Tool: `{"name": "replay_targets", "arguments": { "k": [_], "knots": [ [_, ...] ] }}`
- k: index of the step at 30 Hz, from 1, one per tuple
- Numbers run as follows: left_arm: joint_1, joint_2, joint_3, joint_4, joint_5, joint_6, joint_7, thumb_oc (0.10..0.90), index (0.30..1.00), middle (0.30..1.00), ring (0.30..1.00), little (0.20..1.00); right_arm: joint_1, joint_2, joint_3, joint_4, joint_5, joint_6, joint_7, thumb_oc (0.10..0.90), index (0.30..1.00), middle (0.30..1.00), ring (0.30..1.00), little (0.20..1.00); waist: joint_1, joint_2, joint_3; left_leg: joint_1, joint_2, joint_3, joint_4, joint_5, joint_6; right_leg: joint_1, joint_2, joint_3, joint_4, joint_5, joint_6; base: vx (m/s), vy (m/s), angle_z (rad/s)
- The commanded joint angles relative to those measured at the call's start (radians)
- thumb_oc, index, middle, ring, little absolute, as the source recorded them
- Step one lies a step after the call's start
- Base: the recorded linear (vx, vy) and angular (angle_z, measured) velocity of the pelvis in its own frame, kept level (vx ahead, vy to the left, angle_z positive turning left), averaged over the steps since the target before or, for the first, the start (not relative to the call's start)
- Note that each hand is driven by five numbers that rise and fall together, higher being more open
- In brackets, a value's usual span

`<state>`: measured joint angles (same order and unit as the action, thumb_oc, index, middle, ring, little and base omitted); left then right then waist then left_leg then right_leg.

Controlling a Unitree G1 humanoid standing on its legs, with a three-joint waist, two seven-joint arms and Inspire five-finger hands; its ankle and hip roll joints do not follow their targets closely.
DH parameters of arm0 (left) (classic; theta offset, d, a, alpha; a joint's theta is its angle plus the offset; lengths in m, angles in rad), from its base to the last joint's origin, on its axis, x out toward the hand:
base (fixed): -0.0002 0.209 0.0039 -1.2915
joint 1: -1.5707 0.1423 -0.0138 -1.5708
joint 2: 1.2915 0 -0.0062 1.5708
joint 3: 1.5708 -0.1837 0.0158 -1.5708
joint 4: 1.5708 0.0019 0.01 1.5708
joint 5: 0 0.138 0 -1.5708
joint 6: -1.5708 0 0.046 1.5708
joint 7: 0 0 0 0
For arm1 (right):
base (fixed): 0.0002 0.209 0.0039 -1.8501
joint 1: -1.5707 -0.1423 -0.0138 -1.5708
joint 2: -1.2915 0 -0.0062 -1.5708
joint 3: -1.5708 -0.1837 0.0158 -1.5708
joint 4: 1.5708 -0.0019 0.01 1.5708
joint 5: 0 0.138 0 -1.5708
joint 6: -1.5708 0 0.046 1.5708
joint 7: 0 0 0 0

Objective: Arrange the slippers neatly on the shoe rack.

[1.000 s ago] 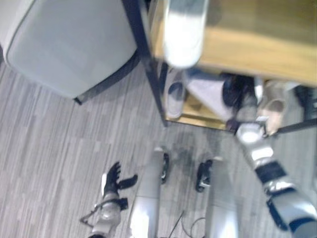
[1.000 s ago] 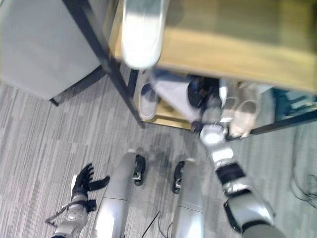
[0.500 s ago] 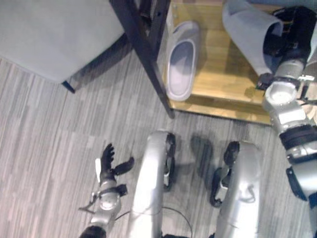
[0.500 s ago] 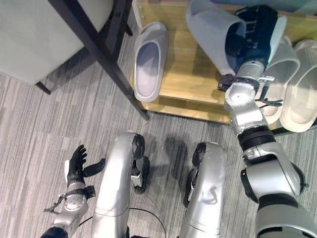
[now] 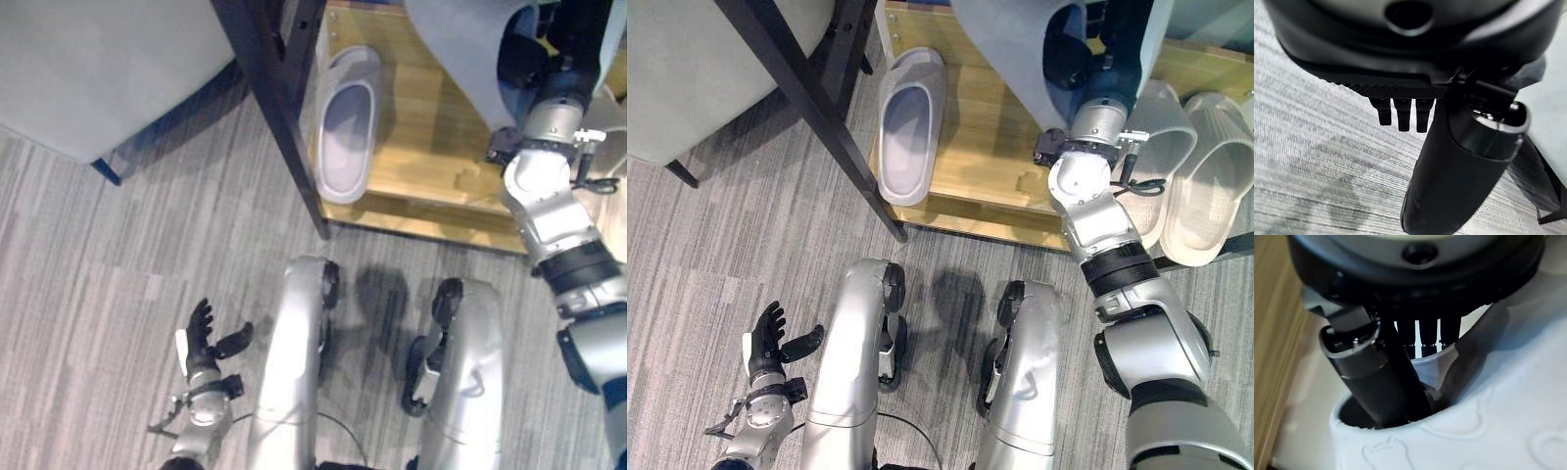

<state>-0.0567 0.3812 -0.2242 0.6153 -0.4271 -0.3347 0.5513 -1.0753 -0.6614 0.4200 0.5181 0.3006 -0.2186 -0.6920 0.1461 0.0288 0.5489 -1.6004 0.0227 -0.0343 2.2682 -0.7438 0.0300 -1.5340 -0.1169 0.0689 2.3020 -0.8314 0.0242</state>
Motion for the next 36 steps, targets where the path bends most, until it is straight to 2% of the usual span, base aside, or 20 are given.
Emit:
{"name": "replay_targets", "arguments": {
  "k": [1,5,11,16,21,28,32,34,36],
  "knots": [
    [0.007,0.079,0.061,-0.034,-0.019,-0.062,0.031,0.8,0.9,0.9,0.9,0.9,-0.118,-0.012,-0.007,-0.144,-0.106,-0.054,0.0,0.4,0.3,0.3,0.3,0.3,0.053,-0.022,-0.029,0.03,-0.048,-0.112,0.028,-0.092,0.056,-0.004,-0.012,0.077,-0.016,0.103,-0.071,0.01,0.021,-0.09],
    [-0.025,0.064,0.111,0.007,-0.102,-0.057,0.013,0.8,0.9,0.9,0.9,0.9,-0.026,0.041,-0.043,-0.214,-0.148,-0.032,0.014,0.4,0.3,0.3,0.3,0.3,0.039,-0.034,-0.029,0.03,-0.043,-0.122,0.056,-0.108,0.061,-0.019,0.01,0.071,-0.013,0.103,-0.076,0.01,0.041,-0.13],
    [-0.035,0.061,0.13,0.014,-0.073,-0.047,0.017,0.8,0.9,0.9,0.9,0.9,0.072,0.092,-0.117,-0.234,-0.211,-0.023,-0.016,0.4,0.3,0.3,0.3,0.3,0.017,-0.035,-0.029,0.03,-0.038,-0.119,0.069,-0.11,0.063,-0.023,0.016,0.071,-0.007,0.107,-0.075,0.0,0.022,-0.09],
    [-0.031,0.059,0.124,0.014,-0.067,-0.046,0.018,0.8,0.9,0.9,0.9,0.9,0.105,0.101,-0.173,-0.238,-0.224,-0.036,-0.048,0.4,0.3,0.3,0.3,0.3,0.007,-0.035,-0.029,0.03,-0.034,-0.111,0.072,-0.108,0.062,-0.026,0.02,0.071,-0.008,0.11,-0.079,0.0,0.0,0.0],
    [-0.025,0.062,0.113,0.017,-0.067,-0.052,0.022,0.8,0.9,0.9,0.9,0.9,0.058,0.113,-0.144,-0.182,-0.173,-0.046,-0.041,0.4,0.3,0.3,0.3,0.3,0.008,-0.032,-0.029,0.03,-0.031,-0.11,0.071,-0.103,0.058,-0.035,0.025,0.07,-0.012,0.116,-0.082,-0.02,-0.001,-0.01],
    [-0.011,0.093,0.088,0.018,-0.061,-0.054,0.006,0.8,0.9,0.9,0.9,0.9,-0.042,0.141,-0.046,-0.028,-0.133,-0.02,-0.026,0.4,0.3,0.3,0.3,0.3,0.025,-0.028,-0.029,0.03,-0.034,-0.114,0.057,-0.094,0.057,-0.035,0.033,0.069,-0.031,0.133,-0.085,-0.06,-0.001,-0.04],
    [-0.013,0.096,0.085,0.025,-0.038,-0.06,0.035,0.8,0.9,0.9,0.9,0.9,-0.067,0.154,-0.035,0.008,-0.133,-0.023,-0.039,0.4,0.3,0.3,0.3,0.3,0.026,-0.021,-0.029,0.03,-0.037,-0.118,0.055,-0.093,0.058,-0.036,0.038,0.064,-0.037,0.134,-0.084,-0.01,0.0,0.0],
    [-0.013,0.093,0.086,0.028,-0.041,-0.06,0.036,0.8,0.9,0.9,0.9,0.9,-0.078,0.158,-0.034,0.021,-0.12,-0.024,-0.04,0.8,0.9,0.9,0.9,0.9,0.026,-0.019,-0.029,0.03,-0.037,-0.117,0.054,-0.091,0.058,-0.036,0.041,0.066,-0.038,0.135,-0.083,0.0,0.0,0.0],
    [-0.014,0.09,0.083,0.035,-0.048,-0.061,0.034,0.8,0.9,0.9,0.9,0.9,-0.1,0.167,-0.025,0.037,-0.097,-0.028,-0.042,0.8,0.9,0.9,0.9,0.9,0.026,-0.019,-0.029,0.03,-0.037,-0.117,0.05,-0.088,0.057,-0.036,0.042,0.065,-0.042,0.137,-0.084,0.0,0.0,0.0]
  ]
}}
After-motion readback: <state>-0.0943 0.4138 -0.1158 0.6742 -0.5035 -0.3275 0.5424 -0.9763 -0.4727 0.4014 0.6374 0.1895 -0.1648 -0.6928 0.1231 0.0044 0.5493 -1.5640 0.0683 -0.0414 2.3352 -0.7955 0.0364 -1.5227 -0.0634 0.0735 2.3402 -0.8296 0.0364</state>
